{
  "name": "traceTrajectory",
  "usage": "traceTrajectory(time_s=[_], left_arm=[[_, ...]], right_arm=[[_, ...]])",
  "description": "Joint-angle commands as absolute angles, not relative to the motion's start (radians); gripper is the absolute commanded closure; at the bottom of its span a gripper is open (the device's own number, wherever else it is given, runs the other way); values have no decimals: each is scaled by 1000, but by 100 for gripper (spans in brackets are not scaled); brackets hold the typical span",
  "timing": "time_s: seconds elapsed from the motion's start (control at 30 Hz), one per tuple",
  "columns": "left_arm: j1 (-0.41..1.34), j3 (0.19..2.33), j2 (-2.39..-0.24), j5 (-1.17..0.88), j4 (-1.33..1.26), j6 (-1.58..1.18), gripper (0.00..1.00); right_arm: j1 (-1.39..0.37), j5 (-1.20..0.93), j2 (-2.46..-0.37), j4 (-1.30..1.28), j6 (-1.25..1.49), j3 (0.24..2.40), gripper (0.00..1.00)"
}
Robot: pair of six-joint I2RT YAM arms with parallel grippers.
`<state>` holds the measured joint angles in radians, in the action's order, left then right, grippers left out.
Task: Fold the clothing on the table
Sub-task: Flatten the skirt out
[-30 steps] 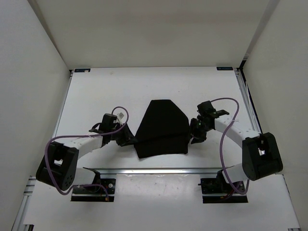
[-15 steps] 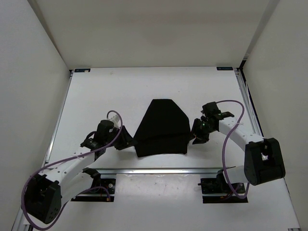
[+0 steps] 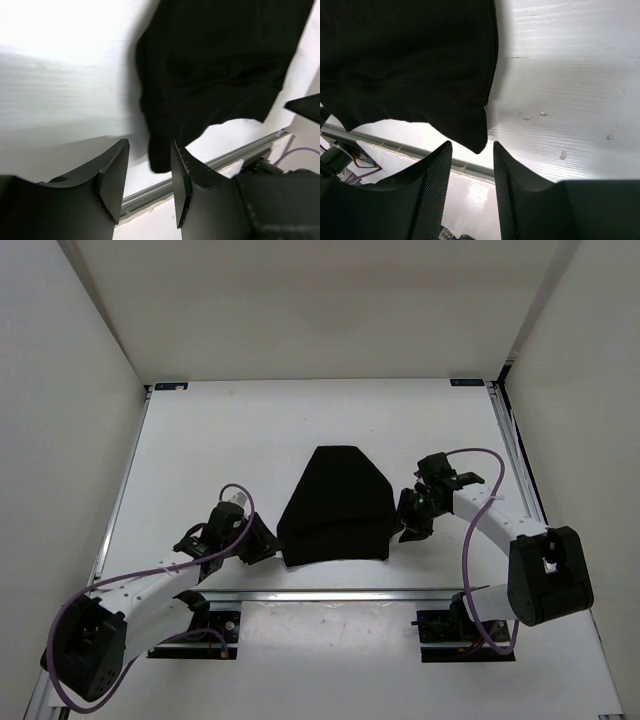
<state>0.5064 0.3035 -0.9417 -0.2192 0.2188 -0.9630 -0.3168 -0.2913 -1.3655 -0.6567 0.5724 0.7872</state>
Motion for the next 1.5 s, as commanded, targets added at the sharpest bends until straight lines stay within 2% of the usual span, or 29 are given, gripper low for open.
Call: traceTrajectory(time_s=[0.0,0.1,0.2,0.23,0.27,0.33,0.63,1.1,1.2,1.33,1.47], left_arm=[[517,288,-966,-215,112,-1031,51],[531,265,-995,-233,69,-1063,51],[548,253,-1014,-236,52,-1066,62],[549,242,-1023,-248,48,-1068,70],[549,238,-1028,-244,35,-1069,84],[551,233,-1032,-241,40,-1063,99],[548,258,-1069,-244,61,-1029,100],[537,255,-1088,-258,58,-1023,100],[538,258,-1101,-246,57,-1017,100],[538,275,-1108,-249,60,-1020,100],[534,281,-1108,-245,71,-1008,100]], right_arm=[[-334,-304,-1361,-669,577,805,56],[-337,-301,-1358,-670,580,793,56],[-327,-288,-1345,-683,581,781,56],[-318,-288,-1345,-670,584,773,56],[-321,-282,-1344,-673,584,772,56],[-318,-282,-1344,-670,586,758,56],[-314,-368,-1391,-509,624,640,56],[-311,-497,-1479,-308,664,612,57],[-314,-502,-1480,-287,661,611,60],[-301,-457,-1451,-365,637,643,65],[-276,-367,-1382,-486,627,666,65]])
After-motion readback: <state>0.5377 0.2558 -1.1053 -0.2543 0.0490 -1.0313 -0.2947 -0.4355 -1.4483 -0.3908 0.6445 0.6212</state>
